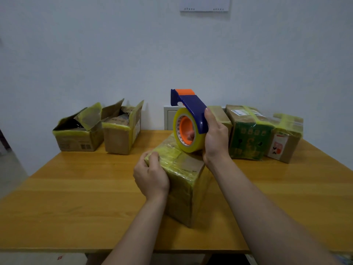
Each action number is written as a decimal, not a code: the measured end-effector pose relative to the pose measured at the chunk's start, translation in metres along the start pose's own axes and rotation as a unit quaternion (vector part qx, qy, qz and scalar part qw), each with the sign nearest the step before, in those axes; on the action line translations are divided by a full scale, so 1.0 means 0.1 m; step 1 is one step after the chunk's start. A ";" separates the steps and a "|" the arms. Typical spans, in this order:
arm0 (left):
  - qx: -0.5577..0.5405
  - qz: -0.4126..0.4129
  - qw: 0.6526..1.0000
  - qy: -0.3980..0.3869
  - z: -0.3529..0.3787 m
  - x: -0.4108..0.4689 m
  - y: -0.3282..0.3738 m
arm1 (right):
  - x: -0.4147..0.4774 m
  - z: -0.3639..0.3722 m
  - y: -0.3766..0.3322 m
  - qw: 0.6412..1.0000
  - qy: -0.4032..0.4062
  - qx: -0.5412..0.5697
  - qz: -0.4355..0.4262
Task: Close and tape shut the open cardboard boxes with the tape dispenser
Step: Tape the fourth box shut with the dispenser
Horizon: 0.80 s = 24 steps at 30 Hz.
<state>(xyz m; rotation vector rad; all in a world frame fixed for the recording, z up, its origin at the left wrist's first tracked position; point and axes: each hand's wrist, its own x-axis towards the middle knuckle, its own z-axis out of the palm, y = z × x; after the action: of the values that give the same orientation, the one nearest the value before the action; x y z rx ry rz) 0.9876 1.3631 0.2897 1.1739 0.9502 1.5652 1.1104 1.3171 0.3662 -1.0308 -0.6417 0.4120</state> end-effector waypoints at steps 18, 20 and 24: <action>0.228 0.144 0.936 -0.224 -0.31 -0.06 0.14 | -0.15 0.11 0.02 0.992 0.126 0.032 -0.008; 0.238 0.132 0.921 -0.277 -0.34 0.06 0.14 | -0.15 0.10 -0.01 0.990 0.138 0.037 -0.006; 0.235 0.091 0.871 -0.422 -0.49 0.41 0.17 | -0.09 -0.06 -0.19 0.989 0.137 0.004 -0.054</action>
<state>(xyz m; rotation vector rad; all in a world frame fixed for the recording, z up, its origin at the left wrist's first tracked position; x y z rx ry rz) 0.9316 1.3955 0.3039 2.0993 0.6256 0.7716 1.1087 1.2990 0.3781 -1.0188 -0.4456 0.1731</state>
